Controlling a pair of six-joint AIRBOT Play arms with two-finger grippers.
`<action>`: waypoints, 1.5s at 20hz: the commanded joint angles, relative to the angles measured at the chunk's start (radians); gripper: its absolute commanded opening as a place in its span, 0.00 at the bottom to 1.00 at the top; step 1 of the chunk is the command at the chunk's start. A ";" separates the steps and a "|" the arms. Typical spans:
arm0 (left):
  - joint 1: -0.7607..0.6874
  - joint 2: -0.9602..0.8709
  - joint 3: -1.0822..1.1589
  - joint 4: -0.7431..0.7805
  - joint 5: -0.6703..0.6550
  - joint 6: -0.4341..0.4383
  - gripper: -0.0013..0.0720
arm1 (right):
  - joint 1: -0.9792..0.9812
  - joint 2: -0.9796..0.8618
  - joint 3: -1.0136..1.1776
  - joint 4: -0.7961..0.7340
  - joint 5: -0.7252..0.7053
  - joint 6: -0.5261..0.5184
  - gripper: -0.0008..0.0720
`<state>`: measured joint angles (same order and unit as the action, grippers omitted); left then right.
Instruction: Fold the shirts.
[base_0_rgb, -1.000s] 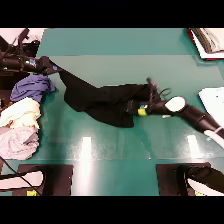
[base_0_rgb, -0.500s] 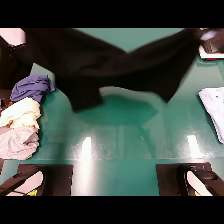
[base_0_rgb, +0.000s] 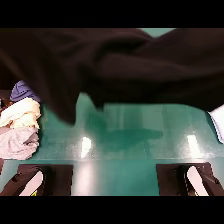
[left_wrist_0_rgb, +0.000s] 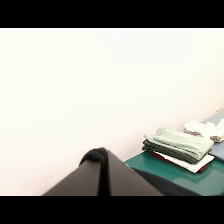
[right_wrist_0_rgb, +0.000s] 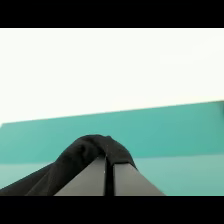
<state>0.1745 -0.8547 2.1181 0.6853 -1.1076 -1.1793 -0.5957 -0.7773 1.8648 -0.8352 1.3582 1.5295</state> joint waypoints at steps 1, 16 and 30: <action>0.001 0.002 -0.036 0.112 -0.006 -0.031 0.05 | -0.052 -0.110 0.154 -0.004 0.226 0.080 0.04; 0.000 -0.624 -0.592 0.117 -0.108 -0.104 0.05 | 0.481 -0.668 -0.365 -0.343 -0.050 0.040 0.04; 0.152 -0.557 -0.776 0.275 -0.304 -0.067 0.68 | 0.374 -0.664 -0.198 -0.307 0.125 -0.054 0.54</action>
<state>0.3042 -1.4551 1.4784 0.8913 -1.3605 -1.2583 -0.2020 -1.4845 1.6661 -1.1442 1.4189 1.5120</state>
